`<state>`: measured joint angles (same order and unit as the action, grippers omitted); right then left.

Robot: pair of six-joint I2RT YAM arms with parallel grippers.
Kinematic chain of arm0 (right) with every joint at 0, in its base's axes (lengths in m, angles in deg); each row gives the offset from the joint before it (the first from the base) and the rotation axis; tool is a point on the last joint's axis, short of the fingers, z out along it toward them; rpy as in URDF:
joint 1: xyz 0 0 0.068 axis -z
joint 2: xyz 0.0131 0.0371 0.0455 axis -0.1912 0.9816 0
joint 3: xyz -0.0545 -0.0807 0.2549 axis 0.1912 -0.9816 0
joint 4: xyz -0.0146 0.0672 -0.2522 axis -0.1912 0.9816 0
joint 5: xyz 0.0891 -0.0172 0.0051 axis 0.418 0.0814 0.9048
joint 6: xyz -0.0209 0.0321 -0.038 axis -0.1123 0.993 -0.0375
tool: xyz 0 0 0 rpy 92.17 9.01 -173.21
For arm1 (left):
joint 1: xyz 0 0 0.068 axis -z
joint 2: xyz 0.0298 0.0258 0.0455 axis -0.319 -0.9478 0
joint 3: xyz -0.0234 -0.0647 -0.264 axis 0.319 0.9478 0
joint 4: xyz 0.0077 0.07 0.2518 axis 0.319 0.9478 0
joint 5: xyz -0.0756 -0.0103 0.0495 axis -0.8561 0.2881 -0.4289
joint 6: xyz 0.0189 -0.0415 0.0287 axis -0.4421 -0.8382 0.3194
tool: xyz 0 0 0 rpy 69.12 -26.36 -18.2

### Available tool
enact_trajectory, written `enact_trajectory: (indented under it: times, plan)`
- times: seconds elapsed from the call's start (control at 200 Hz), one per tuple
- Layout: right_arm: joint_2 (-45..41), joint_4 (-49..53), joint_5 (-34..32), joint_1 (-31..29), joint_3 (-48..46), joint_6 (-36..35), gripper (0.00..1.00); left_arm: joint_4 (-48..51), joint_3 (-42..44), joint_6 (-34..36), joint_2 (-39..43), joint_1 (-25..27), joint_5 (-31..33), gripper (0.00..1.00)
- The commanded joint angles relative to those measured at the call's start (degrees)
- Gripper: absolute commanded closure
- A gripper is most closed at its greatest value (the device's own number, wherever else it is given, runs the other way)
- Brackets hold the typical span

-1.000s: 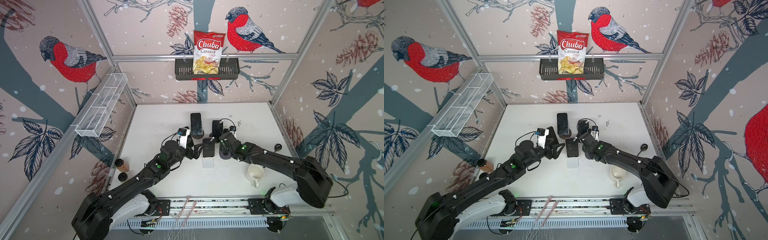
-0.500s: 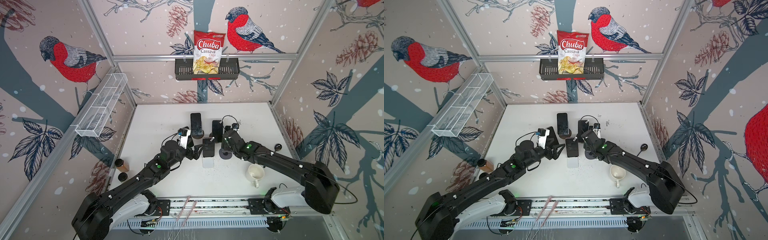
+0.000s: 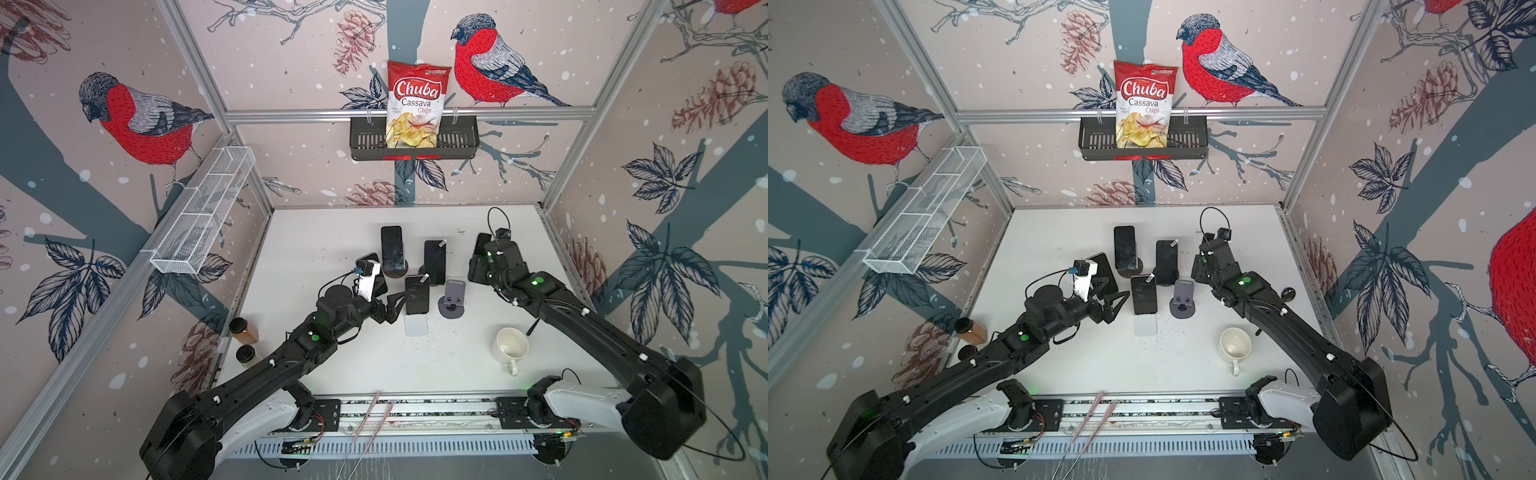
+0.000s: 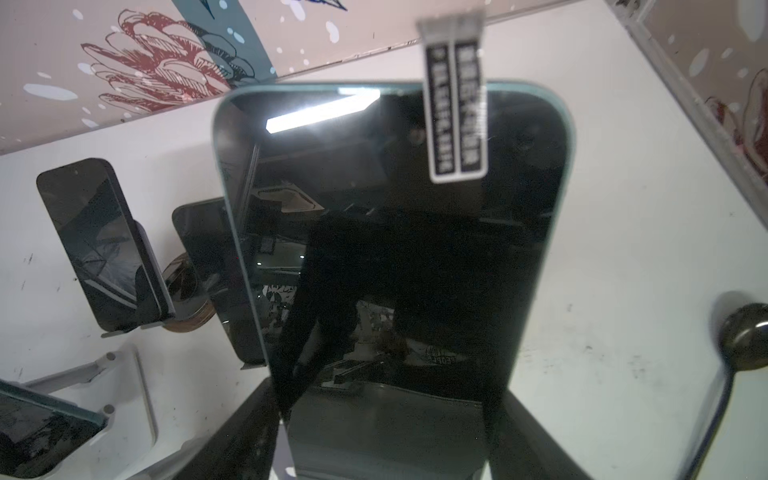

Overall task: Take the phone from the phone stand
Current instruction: 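Lift the teal-edged phone off the dark round stand with the right gripper, then carry the teal phone farther from the robot and lower it onto the table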

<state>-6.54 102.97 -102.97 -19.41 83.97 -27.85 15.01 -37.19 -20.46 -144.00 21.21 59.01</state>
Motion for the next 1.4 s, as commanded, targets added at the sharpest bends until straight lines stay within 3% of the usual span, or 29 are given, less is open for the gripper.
enact_trajectory:
  times: [0.0, 0.36, 0.846, 1.397]
  plan:
    - [-1.0, -1.2, 3.7, 3.1, 0.0, -3.8, 0.41, -1.7, -0.7, 1.0, 0.0, 0.0, 0.0, 0.03]
    - [5.1, -2.9, 12.8, 13.1, -0.8, -7.5, 0.4, 2.1, -2.5, 0.8, -0.5, 0.0, 2.7, 0.03]
    - [16.4, -3.4, 11.4, 15.1, 4.4, -10.0, 0.4, 3.9, -3.7, 2.0, 0.8, 0.0, 5.0, 0.03]
    - [29.0, -5.3, 17.6, 15.4, 12.6, -13.5, 0.39, 4.7, -6.7, 3.6, -0.6, 0.0, 7.3, 0.03]
